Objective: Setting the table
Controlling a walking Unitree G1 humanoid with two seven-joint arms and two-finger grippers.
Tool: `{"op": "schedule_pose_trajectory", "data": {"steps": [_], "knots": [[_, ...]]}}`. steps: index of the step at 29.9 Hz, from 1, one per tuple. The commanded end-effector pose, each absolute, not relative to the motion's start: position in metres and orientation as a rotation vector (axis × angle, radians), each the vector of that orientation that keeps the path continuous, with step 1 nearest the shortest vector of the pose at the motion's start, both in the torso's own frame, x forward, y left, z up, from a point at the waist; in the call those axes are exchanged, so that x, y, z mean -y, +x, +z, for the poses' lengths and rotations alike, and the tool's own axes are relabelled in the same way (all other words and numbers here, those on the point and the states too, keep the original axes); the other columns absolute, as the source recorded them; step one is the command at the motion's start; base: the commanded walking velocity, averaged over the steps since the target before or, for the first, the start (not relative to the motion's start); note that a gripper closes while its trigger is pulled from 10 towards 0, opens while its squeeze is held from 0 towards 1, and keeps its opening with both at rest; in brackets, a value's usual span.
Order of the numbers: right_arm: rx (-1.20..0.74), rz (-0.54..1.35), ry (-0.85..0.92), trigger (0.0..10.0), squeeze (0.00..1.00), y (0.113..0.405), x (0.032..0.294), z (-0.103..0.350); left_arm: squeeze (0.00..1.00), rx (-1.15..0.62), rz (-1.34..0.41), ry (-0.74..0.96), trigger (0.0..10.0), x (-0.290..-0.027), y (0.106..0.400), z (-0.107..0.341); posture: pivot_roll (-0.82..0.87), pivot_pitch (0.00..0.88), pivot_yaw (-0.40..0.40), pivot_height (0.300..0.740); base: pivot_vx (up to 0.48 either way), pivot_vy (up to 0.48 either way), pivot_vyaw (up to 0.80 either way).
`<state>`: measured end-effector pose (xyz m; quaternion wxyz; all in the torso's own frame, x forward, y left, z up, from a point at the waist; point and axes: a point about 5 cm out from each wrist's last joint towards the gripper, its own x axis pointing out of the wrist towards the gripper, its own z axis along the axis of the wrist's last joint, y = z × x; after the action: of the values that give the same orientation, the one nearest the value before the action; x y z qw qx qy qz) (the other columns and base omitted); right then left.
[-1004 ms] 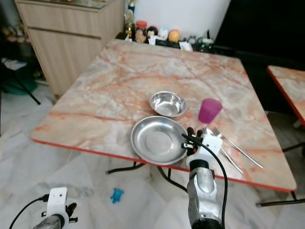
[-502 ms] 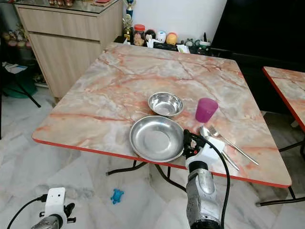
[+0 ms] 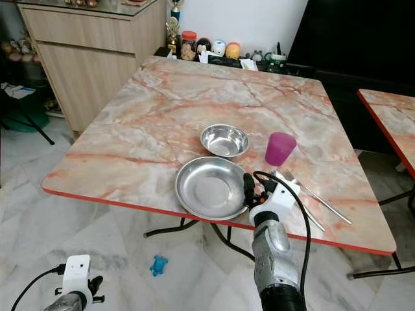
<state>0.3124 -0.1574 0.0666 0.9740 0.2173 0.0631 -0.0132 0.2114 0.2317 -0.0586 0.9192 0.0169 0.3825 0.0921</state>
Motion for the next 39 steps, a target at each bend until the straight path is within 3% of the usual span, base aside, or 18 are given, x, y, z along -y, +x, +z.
{"op": "schedule_pose_trajectory", "data": {"steps": [1,17,18,19,20,24,26,39], "knots": [[-0.147,-0.020,0.448,10.0,0.00,0.316,0.157,0.066,0.00,-0.808,0.188,0.028,10.0,-0.230,0.206,-0.062,0.19,0.000,-0.112,0.740,0.000,0.000,0.00],[-0.172,-0.002,0.447,10.0,0.00,0.315,0.154,0.061,0.00,-0.809,0.182,0.026,10.0,-0.228,0.206,-0.063,0.19,0.000,-0.114,0.740,0.000,0.000,0.00],[-0.162,-0.005,0.454,10.0,0.20,0.315,0.154,0.062,0.00,-0.809,0.181,0.028,10.0,-0.228,0.206,-0.063,0.19,0.000,-0.114,0.740,0.000,0.000,0.00],[-0.162,-0.005,0.454,10.0,0.20,0.315,0.154,0.062,0.00,-0.809,0.181,0.028,10.0,-0.228,0.206,-0.063,0.19,0.000,-0.114,0.740,0.000,0.000,0.00],[-0.150,-0.011,0.462,10.0,0.62,0.315,0.155,0.064,0.00,-0.810,0.179,0.030,10.0,-0.228,0.206,-0.063,0.19,0.000,-0.114,0.740,0.000,0.000,0.00],[-0.132,-0.031,0.472,10.0,0.58,0.315,0.157,0.066,0.00,-0.811,0.179,0.031,10.0,-0.228,0.206,-0.063,0.19,0.000,-0.114,0.740,0.000,0.000,0.00],[-0.162,-0.037,0.454,10.0,0.00,0.313,0.158,0.061,0.00,-0.814,0.174,0.034,10.0,-0.227,0.206,-0.063,0.19,0.000,-0.114,0.740,0.000,0.000,0.00],[-0.303,0.012,0.462,10.0,0.00,0.307,0.149,0.041,0.00,-0.817,0.165,0.043,10.0,-0.227,0.205,-0.064,0.19,0.000,-0.114,0.740,0.000,0.000,0.00]]}}
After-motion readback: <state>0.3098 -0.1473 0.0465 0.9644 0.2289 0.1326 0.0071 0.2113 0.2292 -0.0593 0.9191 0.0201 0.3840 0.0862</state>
